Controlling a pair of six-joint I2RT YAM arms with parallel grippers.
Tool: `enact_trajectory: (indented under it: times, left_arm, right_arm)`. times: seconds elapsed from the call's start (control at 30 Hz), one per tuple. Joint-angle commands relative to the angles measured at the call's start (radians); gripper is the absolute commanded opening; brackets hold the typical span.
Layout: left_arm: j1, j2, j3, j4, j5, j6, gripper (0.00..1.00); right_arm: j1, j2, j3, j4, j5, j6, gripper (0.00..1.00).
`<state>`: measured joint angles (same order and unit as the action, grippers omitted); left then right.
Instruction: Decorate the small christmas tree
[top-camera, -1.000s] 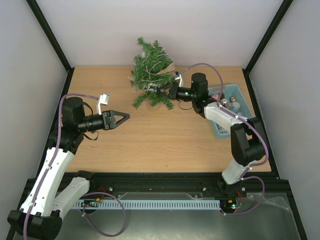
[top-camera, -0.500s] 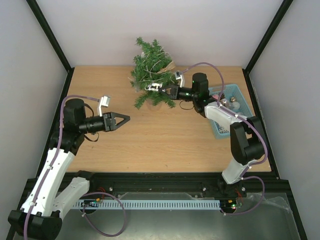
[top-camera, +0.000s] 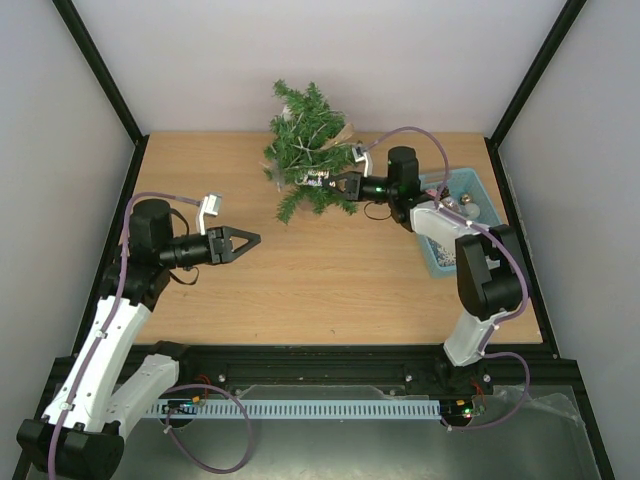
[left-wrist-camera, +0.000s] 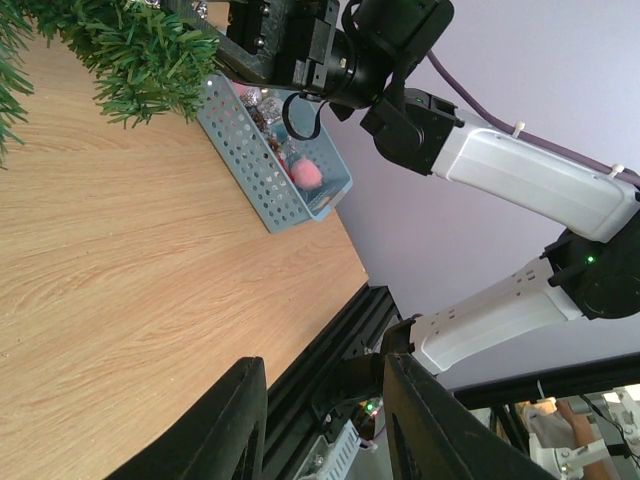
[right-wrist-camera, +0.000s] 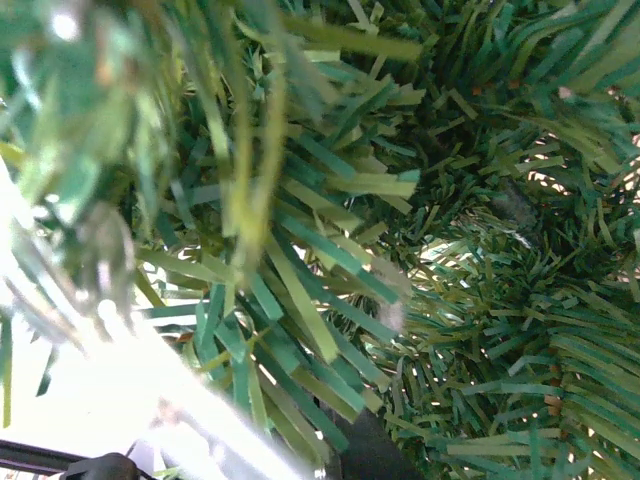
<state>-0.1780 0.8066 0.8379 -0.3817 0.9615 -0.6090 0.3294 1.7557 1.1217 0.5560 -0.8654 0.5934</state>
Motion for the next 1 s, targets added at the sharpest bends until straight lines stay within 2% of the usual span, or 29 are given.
enact_trajectory:
  times: [0.0, 0.6, 0.97]
  left_arm:
    - [0.005, -0.003, -0.009, 0.009, 0.017, 0.011, 0.35]
    - [0.005, 0.007, -0.024, 0.017, 0.021, 0.023, 0.35]
    - [0.005, 0.006, -0.023, 0.024, 0.025, 0.019, 0.35]
  right_arm:
    - [-0.004, 0.023, 0.042, 0.001, -0.025, -0.028, 0.02]
    - [-0.005, 0.046, 0.093, -0.115, 0.097, -0.130, 0.06]
    - [-0.004, 0.001, 0.095, -0.144, 0.107, -0.133, 0.18]
